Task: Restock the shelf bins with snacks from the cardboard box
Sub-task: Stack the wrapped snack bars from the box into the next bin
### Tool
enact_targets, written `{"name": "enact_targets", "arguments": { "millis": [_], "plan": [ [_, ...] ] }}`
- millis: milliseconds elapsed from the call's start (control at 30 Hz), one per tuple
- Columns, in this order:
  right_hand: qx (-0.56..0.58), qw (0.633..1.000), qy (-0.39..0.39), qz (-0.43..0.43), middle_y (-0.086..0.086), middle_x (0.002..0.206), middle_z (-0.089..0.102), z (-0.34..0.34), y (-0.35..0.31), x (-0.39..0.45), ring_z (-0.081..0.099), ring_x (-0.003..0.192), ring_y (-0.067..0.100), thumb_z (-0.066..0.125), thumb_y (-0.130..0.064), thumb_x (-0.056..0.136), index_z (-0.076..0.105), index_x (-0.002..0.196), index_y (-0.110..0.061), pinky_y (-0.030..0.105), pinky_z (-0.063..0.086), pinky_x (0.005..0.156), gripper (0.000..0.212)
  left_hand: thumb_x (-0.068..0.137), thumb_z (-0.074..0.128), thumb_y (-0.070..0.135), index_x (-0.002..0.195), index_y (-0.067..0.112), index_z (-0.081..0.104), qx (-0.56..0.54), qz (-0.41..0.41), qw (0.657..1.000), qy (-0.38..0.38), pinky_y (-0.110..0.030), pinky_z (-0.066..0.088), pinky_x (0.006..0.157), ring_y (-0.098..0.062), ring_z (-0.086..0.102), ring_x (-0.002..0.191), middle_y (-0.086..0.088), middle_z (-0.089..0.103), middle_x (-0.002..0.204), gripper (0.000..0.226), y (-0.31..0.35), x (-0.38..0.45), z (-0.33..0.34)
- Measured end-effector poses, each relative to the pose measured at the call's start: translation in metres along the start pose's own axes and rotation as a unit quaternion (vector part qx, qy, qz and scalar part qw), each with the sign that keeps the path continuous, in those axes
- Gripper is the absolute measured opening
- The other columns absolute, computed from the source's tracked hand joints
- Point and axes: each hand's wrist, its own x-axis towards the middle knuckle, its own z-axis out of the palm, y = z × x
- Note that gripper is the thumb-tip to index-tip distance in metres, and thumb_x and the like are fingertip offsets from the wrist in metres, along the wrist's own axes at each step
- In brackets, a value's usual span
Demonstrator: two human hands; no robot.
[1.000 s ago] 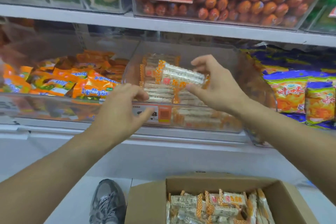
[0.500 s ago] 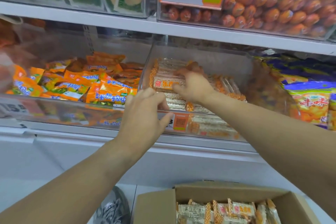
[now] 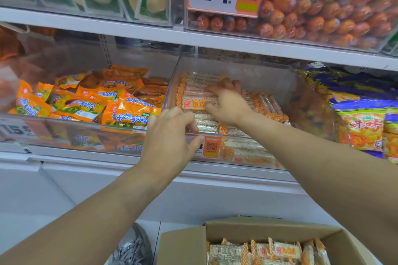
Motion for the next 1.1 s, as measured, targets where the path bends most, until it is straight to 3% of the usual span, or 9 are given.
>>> {"name": "enact_targets", "arguments": {
  "millis": [267, 367, 467, 533, 633, 767, 933, 1000, 1100],
  "plan": [
    [0.015, 0.998, 0.054, -0.005, 0.004, 0.131, 0.051, -0.025, -0.005, -0.018, 0.038, 0.126, 0.028, 0.064, -0.041, 0.086, 0.059, 0.13, -0.028, 0.043, 0.035, 0.104, 0.046, 0.079, 0.081, 0.031, 0.074, 0.028, 0.058, -0.012, 0.004, 1.0, 0.008, -0.031, 0.021, 0.078, -0.016, 0.049, 0.086, 0.012, 0.052, 0.083, 0.024, -0.002, 0.0, 0.002],
    [0.1, 0.986, 0.123, -0.045, -0.001, 0.107, 0.059, -0.049, -0.006, -0.051, 0.056, 0.101, 0.014, 0.066, -0.026, 0.086, 0.065, 0.115, -0.021, 0.028, 0.045, 0.092, 0.029, 0.079, 0.081, 0.03, 0.076, 0.026, 0.06, -0.002, 0.014, 1.0, 0.009, -0.032, 0.024, 0.079, -0.017, 0.049, 0.088, 0.011, 0.053, 0.083, 0.021, -0.006, 0.001, 0.002],
    [0.175, 0.956, 0.194, -0.131, -0.003, 0.084, 0.058, -0.072, -0.009, -0.11, 0.055, 0.072, 0.007, 0.068, -0.008, 0.085, 0.066, 0.096, -0.014, 0.016, 0.043, 0.07, 0.013, 0.081, 0.077, 0.029, 0.078, 0.023, 0.062, 0.039, 0.02, 0.999, 0.02, -0.035, 0.028, 0.079, -0.021, 0.05, 0.091, 0.006, 0.054, 0.085, 0.016, -0.008, 0.002, 0.001],
    [0.221, 0.943, 0.164, -0.188, -0.003, 0.071, 0.056, -0.076, -0.006, -0.159, 0.051, 0.06, 0.01, 0.067, 0.002, 0.08, 0.064, 0.085, -0.01, 0.015, 0.038, 0.061, 0.013, 0.083, 0.068, 0.029, 0.078, 0.021, 0.065, 0.074, 0.055, 0.994, 0.058, -0.039, 0.036, 0.079, -0.026, 0.05, 0.093, 0.002, 0.057, 0.085, 0.01, -0.003, 0.004, -0.003],
    [0.256, 0.943, -0.011, -0.211, -0.007, 0.055, 0.048, -0.054, 0.018, -0.224, 0.042, 0.049, 0.003, 0.066, 0.006, 0.071, 0.06, 0.078, -0.012, 0.011, 0.032, 0.055, 0.02, 0.086, 0.062, 0.023, 0.082, 0.017, 0.066, 0.041, 0.142, 0.986, 0.071, -0.042, 0.044, 0.076, -0.025, 0.054, 0.085, -0.001, 0.059, 0.084, 0.008, 0.015, 0.004, -0.005],
    [0.178, 0.952, -0.233, -0.087, -0.008, 0.058, 0.056, 0.015, 0.091, -0.284, 0.048, 0.051, 0.004, 0.063, -0.012, 0.072, 0.063, 0.081, -0.019, 0.015, 0.037, 0.056, 0.011, 0.094, 0.06, 0.021, 0.084, 0.016, 0.065, -0.073, 0.106, 0.977, -0.17, -0.037, 0.048, 0.07, -0.015, 0.056, 0.072, 0.006, 0.061, 0.076, 0.012, 0.059, -0.034, 0.032],
    [0.041, 0.91, -0.387, 0.141, -0.001, 0.098, 0.066, 0.088, 0.175, -0.341, 0.062, 0.095, 0.019, 0.065, -0.035, 0.092, 0.064, 0.116, -0.014, 0.033, 0.045, 0.084, 0.032, 0.098, 0.059, 0.038, 0.106, 0.02, 0.068, 0.05, 0.078, 0.837, -0.54, -0.028, 0.047, 0.083, -0.012, 0.06, 0.093, 0.012, 0.063, 0.097, 0.022, 0.069, -0.095, 0.105],
    [0.019, 0.881, -0.433, 0.192, 0.005, 0.128, 0.059, 0.105, 0.187, -0.369, 0.057, 0.119, 0.026, 0.065, -0.038, 0.092, 0.055, 0.133, -0.015, 0.034, 0.047, 0.092, 0.048, 0.096, 0.061, 0.04, 0.111, 0.021, 0.067, 0.071, 0.038, 0.797, -0.599, -0.028, 0.048, 0.087, -0.013, 0.062, 0.098, 0.011, 0.066, 0.105, 0.026, 0.066, -0.122, 0.137],
    [0.087, 0.872, -0.428, 0.221, 0.007, 0.155, 0.032, 0.129, 0.19, -0.406, 0.042, 0.137, 0.027, 0.066, -0.035, 0.092, 0.033, 0.152, -0.022, 0.036, 0.047, 0.098, 0.07, 0.097, 0.058, 0.035, 0.13, 0.02, 0.057, 0.079, -0.002, 0.811, -0.579, -0.035, 0.046, 0.098, -0.02, 0.056, 0.118, -0.002, 0.059, 0.131, 0.036, 0.068, -0.166, 0.188]
  ]
}}
